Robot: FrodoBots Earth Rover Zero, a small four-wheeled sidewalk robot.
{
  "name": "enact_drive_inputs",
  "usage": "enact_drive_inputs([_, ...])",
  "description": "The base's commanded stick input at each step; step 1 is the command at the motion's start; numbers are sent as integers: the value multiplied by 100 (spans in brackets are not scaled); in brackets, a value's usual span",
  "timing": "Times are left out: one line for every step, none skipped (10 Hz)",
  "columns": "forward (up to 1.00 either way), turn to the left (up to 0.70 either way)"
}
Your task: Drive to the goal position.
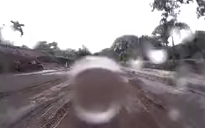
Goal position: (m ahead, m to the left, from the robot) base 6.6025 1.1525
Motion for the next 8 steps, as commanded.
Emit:
enact_drive_inputs([85,0])
enact_drive_inputs([85,0])
enact_drive_inputs([85,0])
enact_drive_inputs([85,0])
enact_drive_inputs([85,0])
enact_drive_inputs([85,0])
enact_drive_inputs([85,0])
enact_drive_inputs([85,0])
